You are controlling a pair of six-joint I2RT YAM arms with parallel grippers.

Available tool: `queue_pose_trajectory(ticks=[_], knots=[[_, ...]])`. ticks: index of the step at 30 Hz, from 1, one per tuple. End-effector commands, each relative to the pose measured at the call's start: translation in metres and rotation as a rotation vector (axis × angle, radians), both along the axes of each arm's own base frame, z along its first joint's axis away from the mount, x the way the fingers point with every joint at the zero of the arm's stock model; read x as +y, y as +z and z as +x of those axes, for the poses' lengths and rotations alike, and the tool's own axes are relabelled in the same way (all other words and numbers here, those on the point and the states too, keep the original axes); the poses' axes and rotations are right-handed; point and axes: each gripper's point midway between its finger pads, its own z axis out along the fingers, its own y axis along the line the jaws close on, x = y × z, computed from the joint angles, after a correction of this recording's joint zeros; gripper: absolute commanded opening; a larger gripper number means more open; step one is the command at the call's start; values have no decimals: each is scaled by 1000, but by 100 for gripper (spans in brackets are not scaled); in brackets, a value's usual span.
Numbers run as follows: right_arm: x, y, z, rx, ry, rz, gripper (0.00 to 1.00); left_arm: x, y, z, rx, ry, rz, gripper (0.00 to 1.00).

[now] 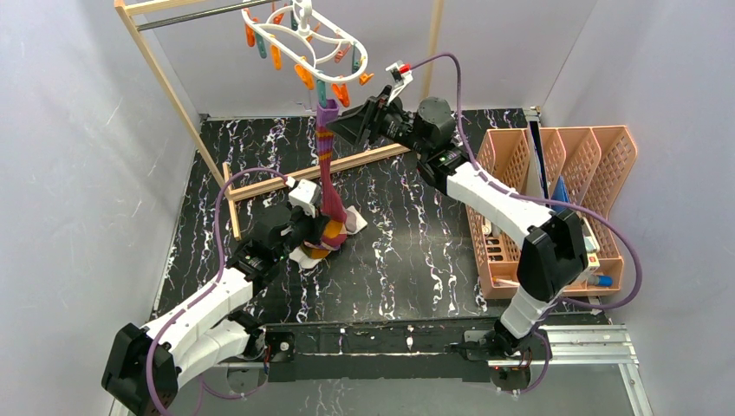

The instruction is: Remove the socks clipped to the hanger

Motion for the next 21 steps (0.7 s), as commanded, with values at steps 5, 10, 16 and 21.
queue_pose_trajectory(ticks=[5,10,16,21], knots=[[3,44,10,-102,39,126,91,-1,5,1,-8,-2,10,0],[5,47,20,-105,59,167,92,-2,3,-1,-3,-9,13,0],[13,59,22,-112,139,255,91,-4,2,-2,1,-17,18,0],[17,68,24,-121,161,299,90,-6,2,-3,0,-21,19,0]])
